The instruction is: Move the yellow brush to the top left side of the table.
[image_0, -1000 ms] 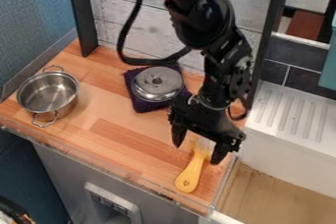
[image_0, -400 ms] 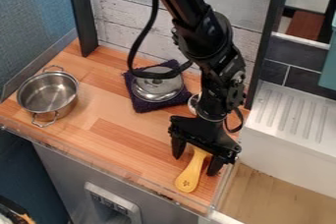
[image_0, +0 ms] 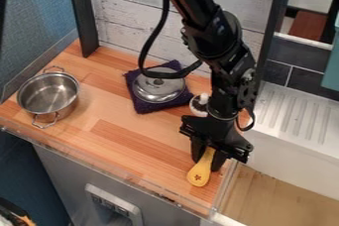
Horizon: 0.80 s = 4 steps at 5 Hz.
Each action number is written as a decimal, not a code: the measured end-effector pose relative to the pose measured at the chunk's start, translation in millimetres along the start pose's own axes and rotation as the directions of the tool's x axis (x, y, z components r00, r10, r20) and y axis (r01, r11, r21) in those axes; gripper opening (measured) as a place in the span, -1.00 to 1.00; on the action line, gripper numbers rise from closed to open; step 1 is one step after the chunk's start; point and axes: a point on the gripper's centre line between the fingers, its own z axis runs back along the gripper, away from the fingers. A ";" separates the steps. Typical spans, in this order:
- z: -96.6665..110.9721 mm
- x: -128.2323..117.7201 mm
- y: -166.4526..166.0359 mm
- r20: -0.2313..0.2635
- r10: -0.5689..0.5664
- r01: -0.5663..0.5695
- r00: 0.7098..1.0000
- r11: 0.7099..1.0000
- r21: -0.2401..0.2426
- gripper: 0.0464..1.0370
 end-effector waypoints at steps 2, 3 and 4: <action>1.8 -4.6 4.0 0.011 0.007 -0.006 1.000 1.000 -0.021 -0.41; 11.4 -6.2 14.1 0.022 0.044 -0.044 0.999 0.999 -0.021 -0.41; 27.9 -4.2 20.7 0.057 0.084 -0.082 0.995 0.996 -0.043 -0.41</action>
